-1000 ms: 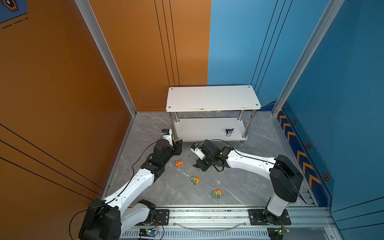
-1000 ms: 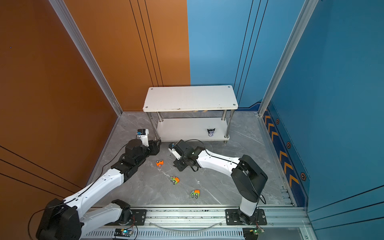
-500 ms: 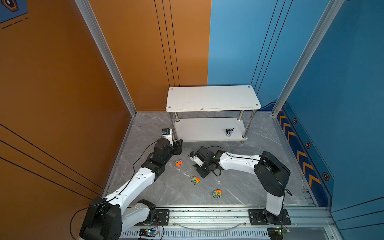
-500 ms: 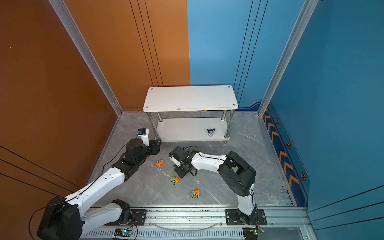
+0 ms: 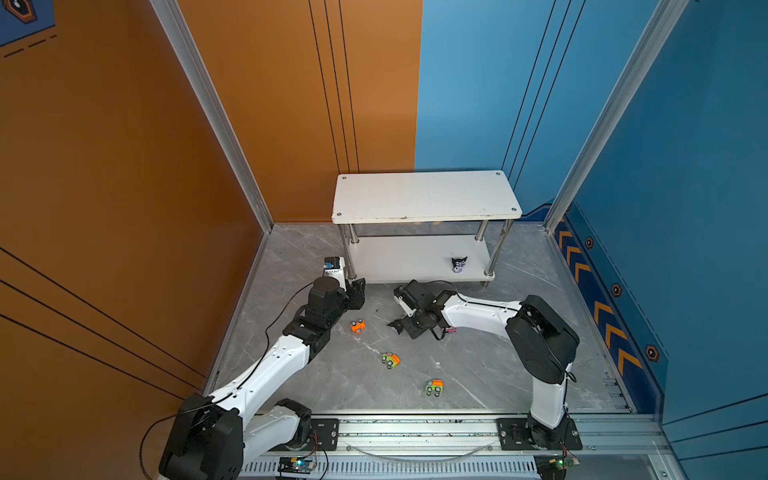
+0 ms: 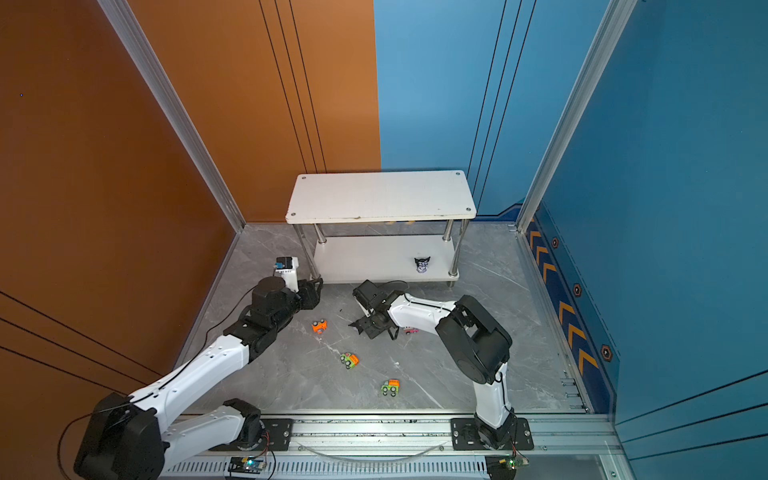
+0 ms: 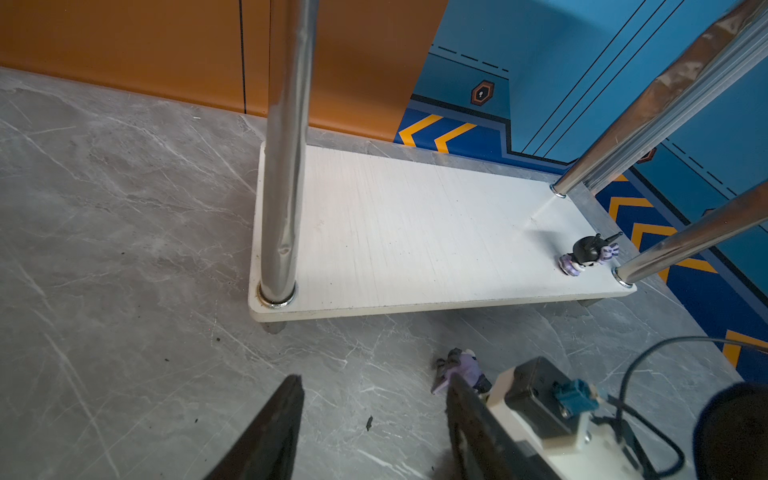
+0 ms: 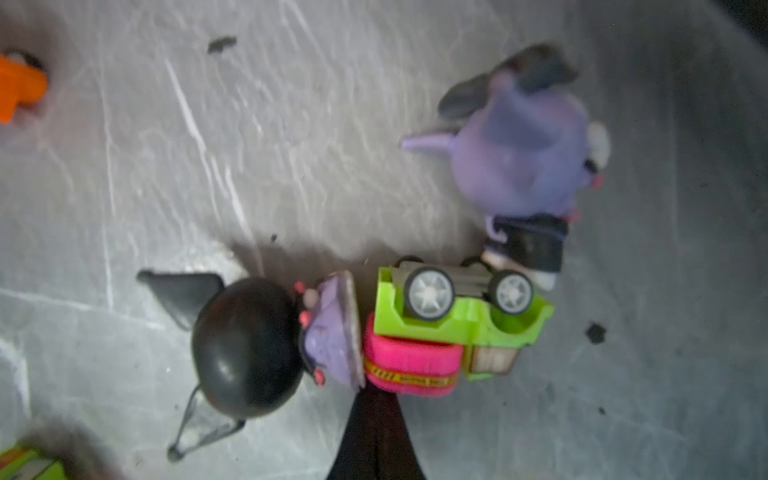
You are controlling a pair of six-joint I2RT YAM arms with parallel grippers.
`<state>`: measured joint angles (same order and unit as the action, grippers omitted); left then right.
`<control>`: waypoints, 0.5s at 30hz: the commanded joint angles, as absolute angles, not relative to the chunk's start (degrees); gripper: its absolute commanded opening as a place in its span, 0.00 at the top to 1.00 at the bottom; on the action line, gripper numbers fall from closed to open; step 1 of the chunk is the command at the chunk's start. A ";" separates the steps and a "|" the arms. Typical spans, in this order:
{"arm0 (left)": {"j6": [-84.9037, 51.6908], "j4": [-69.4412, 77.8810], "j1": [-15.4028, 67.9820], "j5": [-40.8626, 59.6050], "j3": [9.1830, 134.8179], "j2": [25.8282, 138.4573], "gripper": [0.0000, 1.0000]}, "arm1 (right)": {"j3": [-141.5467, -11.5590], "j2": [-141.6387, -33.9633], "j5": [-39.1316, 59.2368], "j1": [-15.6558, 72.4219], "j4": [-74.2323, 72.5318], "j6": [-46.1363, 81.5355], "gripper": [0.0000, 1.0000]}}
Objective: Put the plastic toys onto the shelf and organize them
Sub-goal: 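Lower the right gripper and close it on the second Kuromi figure's head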
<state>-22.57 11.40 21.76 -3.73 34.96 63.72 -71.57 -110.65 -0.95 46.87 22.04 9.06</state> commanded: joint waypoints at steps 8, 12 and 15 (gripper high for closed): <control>-21.63 11.27 21.36 -3.15 36.10 62.63 0.42 | -69.13 -104.64 -5.69 50.38 20.28 9.78 0.90; -21.69 11.98 20.96 -3.66 35.27 62.15 0.41 | -69.67 -103.21 -9.21 52.81 24.51 8.80 0.67; -21.98 12.34 20.92 -3.43 35.03 61.97 0.39 | -70.74 -103.85 -7.80 53.76 25.06 10.00 0.44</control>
